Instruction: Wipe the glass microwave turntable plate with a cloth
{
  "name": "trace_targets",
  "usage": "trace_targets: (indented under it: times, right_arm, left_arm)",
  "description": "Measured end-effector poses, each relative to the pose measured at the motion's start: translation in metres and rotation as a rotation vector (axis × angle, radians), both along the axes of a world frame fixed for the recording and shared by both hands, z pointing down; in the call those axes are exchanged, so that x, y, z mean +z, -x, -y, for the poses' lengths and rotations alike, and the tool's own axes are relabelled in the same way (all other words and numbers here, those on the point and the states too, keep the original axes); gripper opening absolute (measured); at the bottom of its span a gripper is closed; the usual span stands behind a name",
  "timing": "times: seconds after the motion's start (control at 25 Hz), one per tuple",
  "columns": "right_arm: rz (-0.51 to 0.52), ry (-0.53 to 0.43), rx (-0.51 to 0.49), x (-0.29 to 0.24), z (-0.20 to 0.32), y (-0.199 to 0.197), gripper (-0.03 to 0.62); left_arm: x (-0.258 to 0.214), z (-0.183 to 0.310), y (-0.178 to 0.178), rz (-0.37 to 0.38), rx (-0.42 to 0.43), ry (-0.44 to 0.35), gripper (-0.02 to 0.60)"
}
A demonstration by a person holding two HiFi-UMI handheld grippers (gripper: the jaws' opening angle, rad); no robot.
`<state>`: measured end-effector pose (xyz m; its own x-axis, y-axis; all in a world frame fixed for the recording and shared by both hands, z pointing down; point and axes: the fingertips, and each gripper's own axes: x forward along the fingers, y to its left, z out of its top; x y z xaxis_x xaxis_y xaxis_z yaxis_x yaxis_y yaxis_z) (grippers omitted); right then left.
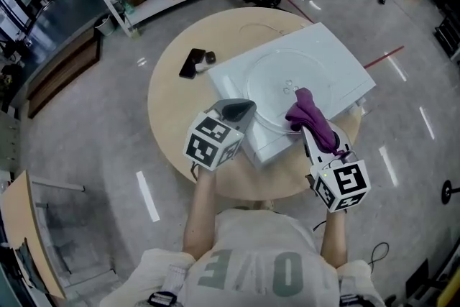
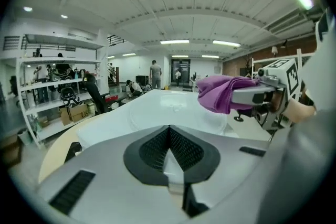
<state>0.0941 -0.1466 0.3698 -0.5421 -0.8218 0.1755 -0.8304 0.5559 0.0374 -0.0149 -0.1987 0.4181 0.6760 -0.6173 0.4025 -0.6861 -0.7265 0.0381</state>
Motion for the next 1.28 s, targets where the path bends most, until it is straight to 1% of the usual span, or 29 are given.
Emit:
trace_targets:
  times: [0.04, 0.12, 0.24, 0.36, 0.56, 0.72, 0.88, 0.96, 1.04, 1.28]
  right_arm:
    - [-0.004, -0.008, -0.024, -0.004, 0.001, 0.005, 0.057]
    - [-0.013, -0.026, -0.079, -0.012, 0.003, 0.014, 0.056]
    - [-0.042, -0.057, -0.14, -0.025, 0.013, 0.026, 0.057]
    - [-0.088, -0.058, -0.206, -0.035, 0.032, 0.041, 0.057]
    - [-0.217, -0.015, -0.357, -0.031, 0.066, 0.08, 0.056]
    - [-0.331, 0.077, -0.469, -0.007, 0.073, 0.106, 0.057]
    - [-0.442, 0.151, -0.553, 0.019, 0.07, 0.125, 0.056]
    - [-0.508, 0.183, -0.572, 0.031, 0.071, 0.131, 0.057]
    - [-0.55, 0.196, -0.571, 0.037, 0.075, 0.133, 0.055]
    - [-0.569, 0.192, -0.525, 0.037, 0.105, 0.133, 0.056]
  left_arm:
    - [-0.001, -0.002, 0.001, -0.039, -0.011, -0.01, 0.002]
    - [-0.001, -0.006, 0.001, -0.074, -0.023, -0.034, 0.002]
    - [-0.002, -0.008, 0.0, -0.082, -0.037, -0.076, 0.002]
    - [-0.001, -0.007, 0.001, -0.098, -0.047, -0.089, 0.002]
    - [-0.002, -0.006, 0.001, -0.106, -0.056, -0.097, 0.002]
    - [-0.001, -0.008, -0.001, -0.066, -0.048, -0.111, 0.002]
    - [-0.002, -0.01, -0.001, -0.1, -0.055, -0.11, 0.002]
    - [-0.001, -0.011, -0.001, -0.092, -0.052, -0.121, 0.002]
    - [-0.001, -0.01, -0.001, -0.086, -0.049, -0.134, 0.002]
    - [-0.005, -0.009, -0.001, -0.091, -0.055, -0.145, 0.002]
